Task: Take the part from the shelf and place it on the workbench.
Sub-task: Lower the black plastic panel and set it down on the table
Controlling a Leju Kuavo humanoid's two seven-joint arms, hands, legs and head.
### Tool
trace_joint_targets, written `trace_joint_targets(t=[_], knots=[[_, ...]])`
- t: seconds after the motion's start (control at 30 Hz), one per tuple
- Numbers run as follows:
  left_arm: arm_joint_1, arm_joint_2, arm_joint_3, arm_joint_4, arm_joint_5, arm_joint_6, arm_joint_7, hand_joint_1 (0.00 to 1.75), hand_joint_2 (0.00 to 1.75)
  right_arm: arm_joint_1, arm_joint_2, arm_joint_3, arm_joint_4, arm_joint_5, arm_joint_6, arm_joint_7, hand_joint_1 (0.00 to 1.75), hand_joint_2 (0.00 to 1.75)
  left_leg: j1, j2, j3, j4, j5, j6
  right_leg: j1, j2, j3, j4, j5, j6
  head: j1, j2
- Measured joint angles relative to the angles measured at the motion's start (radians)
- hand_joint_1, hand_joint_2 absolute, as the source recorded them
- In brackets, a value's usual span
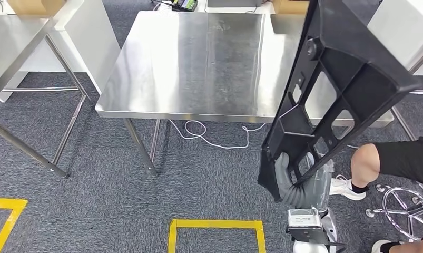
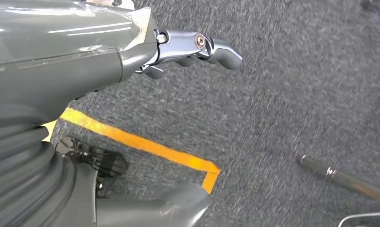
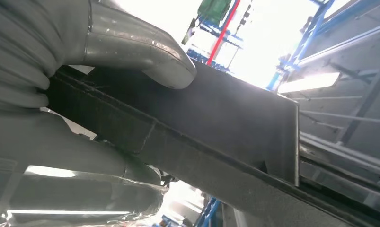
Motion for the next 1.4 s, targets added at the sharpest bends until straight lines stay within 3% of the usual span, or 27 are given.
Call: trace_joint_targets(t=[0.07, 0.13, 0.23, 0.27, 0.3, 0.33, 0.4, 0.47, 0.53, 0.63, 0.7, 0.77, 0.8, 0.83, 0.9, 0.93, 1.0, 1.13, 1.2, 1.27, 1.3, 1.33, 1.4], knots=[[-0.001, 0.000, 0.000, 0.002, -0.001, -0.001, 0.000, 0.00, 1.75, 0.005, -0.002, 0.000, 0.000, 0.000, -0.001, 0.000, 1.75, 1.75, 0.007, 0.002, 0.001, 0.001, -0.004, -0.011, 0.000, 0.006, 0.005, -0.003, 0.001, -0.014, 0.000, 0.000], [-0.002, 0.001, -0.001, 0.004, -0.001, -0.002, 0.000, 0.00, 1.75, 0.008, -0.003, 0.000, -0.001, -0.001, -0.001, 0.000, 1.75, 1.75, 0.013, -0.001, -0.013, 0.038, -0.027, -0.023, -0.006, 0.011, 0.013, -0.006, 0.000, -0.028, -0.002, 0.000], [-0.001, 0.003, -0.001, 0.005, -0.001, -0.002, 0.000, 0.00, 1.75, 0.010, -0.004, 0.000, -0.001, -0.002, -0.001, 0.000, 1.75, 1.75, 0.015, -0.008, -0.107, 0.215, -0.098, -0.035, -0.004, 0.014, 0.026, -0.006, -0.009, -0.044, -0.005, 0.000], [-0.001, 0.003, -0.001, 0.005, -0.001, -0.002, 0.000, 0.00, 1.75, 0.011, -0.004, 0.000, -0.001, -0.002, -0.001, 0.000, 1.75, 1.75, 0.016, -0.008, -0.140, 0.262, -0.106, -0.036, -0.002, 0.016, 0.030, -0.006, -0.013, -0.047, -0.005, 0.000], [0.000, 0.003, -0.001, 0.006, -0.001, -0.001, 0.000, 0.00, 1.75, 0.012, -0.005, 0.000, -0.001, -0.003, -0.001, 0.000, 1.75, 1.75, 0.016, -0.008, -0.157, 0.275, -0.094, -0.036, -0.001, 0.019, 0.034, -0.006, -0.017, -0.049, -0.005, 0.000], [0.000, 0.004, -0.001, 0.006, 0.000, 0.000, 0.000, 0.00, 1.75, 0.013, -0.005, 0.000, -0.001, -0.003, -0.001, 0.000, 1.75, 1.75, 0.016, -0.009, -0.154, 0.250, -0.065, -0.034, -0.001, 0.022, 0.040, -0.006, -0.021, -0.049, -0.005, 0.000], [0.000, 0.006, -0.001, 0.006, 0.000, 0.002, 0.000, 0.00, 1.75, 0.012, -0.005, 0.001, 0.000, -0.005, -0.001, -0.001, 1.75, 1.75, 0.015, -0.013, -0.106, 0.126, 0.014, -0.025, 0.000, 0.026, 0.052, -0.007, -0.031, -0.046, -0.005, 0.000], [-0.001, 0.008, -0.001, 0.007, 0.001, 0.003, 0.000, 0.00, 1.75, 0.007, -0.005, 0.002, 0.001, -0.005, 0.000, -0.002, 1.75, 1.75, 0.010, -0.019, -0.062, 0.030, 0.048, -0.015, 0.004, 0.030, 0.058, -0.007, -0.040, -0.038, -0.005, 0.000], [-0.001, 0.009, -0.001, 0.007, 0.002, 0.002, 0.000, 0.00, 1.75, 0.000, -0.005, 0.005, 0.003, -0.001, 0.002, -0.001, 1.75, 1.75, 0.001, -0.020, -0.053, 0.010, 0.040, -0.006, 0.006, 0.032, 0.058, -0.009, -0.046, -0.027, -0.005, 0.000], [-0.002, 0.009, -0.001, 0.006, 0.003, 0.000, 0.000, 0.00, 1.75, -0.012, -0.005, 0.009, 0.005, 0.008, 0.003, 0.002, 1.75, 1.75, 0.005, -0.018, -0.033, -0.013, 0.040, 0.011, 0.007, 0.024, 0.048, 0.014, -0.063, -0.017, -0.004, 0.000], [-0.003, 0.009, -0.001, 0.007, 0.003, -0.001, 0.000, 0.00, 1.75, -0.023, -0.006, 0.010, 0.008, 0.014, 0.005, 0.006, 1.75, 1.75, 0.007, -0.016, -0.018, -0.022, 0.036, 0.021, 0.006, 0.018, -0.003, 0.113, -0.097, -0.019, -0.001, 0.000], [-0.003, 0.009, -0.001, 0.007, 0.003, -0.001, 0.000, 0.00, 1.75, -0.029, -0.007, 0.010, 0.013, 0.020, 0.008, 0.012, 1.75, 1.75, 0.007, -0.016, -0.008, -0.022, 0.026, 0.026, 0.004, 0.018, -0.083, 0.235, -0.126, -0.018, 0.002, 0.000], [-0.003, 0.009, -0.001, 0.008, 0.003, -0.001, 0.000, 0.00, 1.75, -0.030, -0.008, 0.010, 0.017, 0.023, 0.010, 0.015, 1.75, 1.75, 0.007, -0.016, -0.003, -0.022, 0.020, 0.025, 0.003, 0.018, -0.108, 0.261, -0.123, -0.012, 0.002, 0.000], [-0.003, 0.009, -0.001, 0.009, 0.004, -0.001, 0.000, 0.00, 1.75, -0.031, -0.008, 0.010, 0.020, 0.025, 0.012, 0.017, 1.75, 1.75, 0.007, -0.017, 0.004, -0.022, 0.015, 0.023, 0.000, 0.017, -0.114, 0.250, -0.103, -0.002, 0.002, 0.000], [-0.003, 0.008, -0.001, 0.012, 0.005, -0.001, 0.000, 0.00, 1.75, -0.039, -0.009, 0.010, 0.025, 0.028, 0.014, 0.019, 1.75, 1.75, 0.008, -0.019, 0.020, -0.021, 0.001, 0.016, -0.008, 0.011, -0.077, 0.135, -0.031, 0.019, 0.003, 0.000], [-0.003, 0.008, -0.001, 0.013, 0.006, -0.001, 0.000, 0.00, 1.75, -0.045, -0.009, 0.011, 0.026, 0.029, 0.015, 0.020, 1.75, 1.75, 0.006, -0.019, 0.027, -0.019, -0.008, 0.009, -0.009, 0.008, -0.051, 0.072, -0.003, 0.024, 0.004, 0.000], [-0.003, 0.008, -0.001, 0.014, 0.009, -0.001, 0.000, 0.00, 1.75, -0.052, -0.009, 0.013, 0.029, 0.030, 0.017, 0.021, 1.75, 1.75, 0.003, -0.019, 0.034, -0.015, -0.021, -0.002, -0.008, 0.004, -0.020, 0.004, 0.021, 0.014, 0.003, 0.000], [-0.005, 0.008, -0.001, 0.015, 0.010, -0.001, 0.000, 0.00, 1.75, -0.057, -0.009, 0.016, 0.030, 0.030, 0.018, 0.021, 1.75, 1.75, 0.015, -0.016, 0.029, 0.008, -0.045, -0.023, -0.004, 0.012, -0.005, -0.003, 0.010, -0.021, 0.000, 0.000], [-0.005, 0.008, -0.001, 0.015, 0.010, -0.001, 0.000, 0.00, 1.75, -0.059, -0.008, 0.017, 0.030, 0.031, 0.019, 0.021, 1.75, 1.75, 0.018, -0.017, -0.018, 0.103, -0.082, -0.033, -0.006, 0.013, 0.010, -0.005, 0.001, -0.036, -0.002, 0.000], [-0.003, 0.008, -0.001, 0.016, 0.011, -0.001, 0.000, 0.00, 1.75, -0.060, -0.008, 0.019, 0.030, 0.031, 0.019, 0.021, 1.75, 1.75, 0.019, -0.017, -0.098, 0.232, -0.115, -0.037, -0.003, 0.014, 0.022, -0.005, -0.010, -0.048, -0.002, 0.000], [-0.003, 0.008, -0.001, 0.017, 0.011, -0.001, 0.000, 0.00, 1.75, -0.060, -0.008, 0.019, 0.031, 0.031, 0.019, 0.021, 1.75, 1.75, 0.019, -0.017, -0.129, 0.267, -0.112, -0.037, -0.002, 0.015, 0.028, -0.005, -0.015, -0.050, -0.002, 0.000], [-0.002, 0.008, -0.001, 0.018, 0.011, -0.001, 0.000, 0.00, 1.75, -0.060, -0.008, 0.019, 0.031, 0.031, 0.019, 0.021, 1.75, 1.75, 0.019, -0.017, -0.144, 0.264, -0.088, -0.035, -0.001, 0.017, 0.036, -0.005, -0.022, -0.051, -0.002, 0.000], [-0.002, 0.008, -0.001, 0.019, 0.011, -0.001, 0.000, 0.00, 1.75, -0.060, -0.008, 0.019, 0.031, 0.031, 0.019, 0.021, 1.75, 1.75, 0.019, -0.018, -0.121, 0.162, 0.000, -0.027, -0.001, 0.022, 0.055, -0.006, -0.036, -0.047, -0.003, 0.000]])
